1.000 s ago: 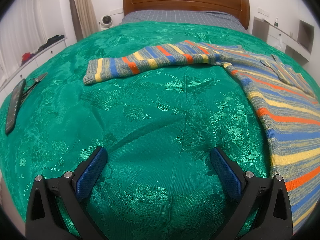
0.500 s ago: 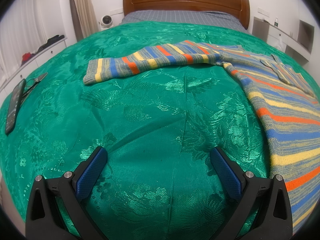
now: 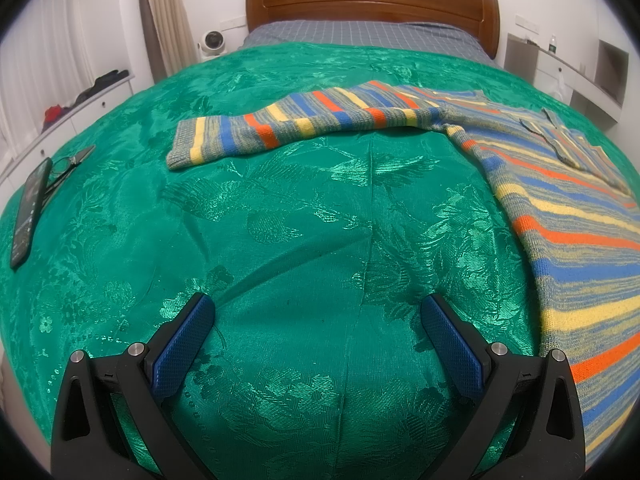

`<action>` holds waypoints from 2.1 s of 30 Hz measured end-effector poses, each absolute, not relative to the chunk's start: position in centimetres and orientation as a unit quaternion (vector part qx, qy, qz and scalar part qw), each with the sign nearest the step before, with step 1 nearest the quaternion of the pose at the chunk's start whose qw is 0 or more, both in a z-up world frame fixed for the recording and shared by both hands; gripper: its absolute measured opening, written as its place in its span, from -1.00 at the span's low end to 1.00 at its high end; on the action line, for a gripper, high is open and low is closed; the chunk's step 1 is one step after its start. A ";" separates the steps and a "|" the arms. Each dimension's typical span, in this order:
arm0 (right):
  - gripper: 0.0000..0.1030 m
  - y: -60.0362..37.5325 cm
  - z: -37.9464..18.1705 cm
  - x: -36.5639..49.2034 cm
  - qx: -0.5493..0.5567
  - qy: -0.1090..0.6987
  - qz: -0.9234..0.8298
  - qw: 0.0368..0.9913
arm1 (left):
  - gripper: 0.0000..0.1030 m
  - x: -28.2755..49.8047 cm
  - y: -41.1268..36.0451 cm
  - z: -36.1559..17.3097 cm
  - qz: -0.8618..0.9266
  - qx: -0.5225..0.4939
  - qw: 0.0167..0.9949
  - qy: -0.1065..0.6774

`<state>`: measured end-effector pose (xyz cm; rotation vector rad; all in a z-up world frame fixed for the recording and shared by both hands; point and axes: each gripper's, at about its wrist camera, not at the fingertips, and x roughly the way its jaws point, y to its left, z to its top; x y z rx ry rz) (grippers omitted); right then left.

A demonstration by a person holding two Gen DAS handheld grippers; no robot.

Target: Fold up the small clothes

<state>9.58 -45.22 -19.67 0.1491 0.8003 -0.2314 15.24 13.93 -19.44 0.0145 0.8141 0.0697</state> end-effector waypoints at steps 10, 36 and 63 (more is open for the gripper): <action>0.90 -45.2 -19.7 9.6 0.072 0.388 -0.112 0.912 | 0.99 15.4 14.0 -19.1 0.031 0.005 0.913 0.407; 0.90 -45.2 -19.7 9.6 0.069 0.387 -0.115 0.912 | -0.90 35.8 26.6 -14.8 0.083 -0.114 0.832 0.536; 0.90 -45.3 -19.5 9.1 0.071 0.382 -0.111 0.915 | 0.05 31.2 -5.0 -7.2 -0.203 0.082 0.878 0.426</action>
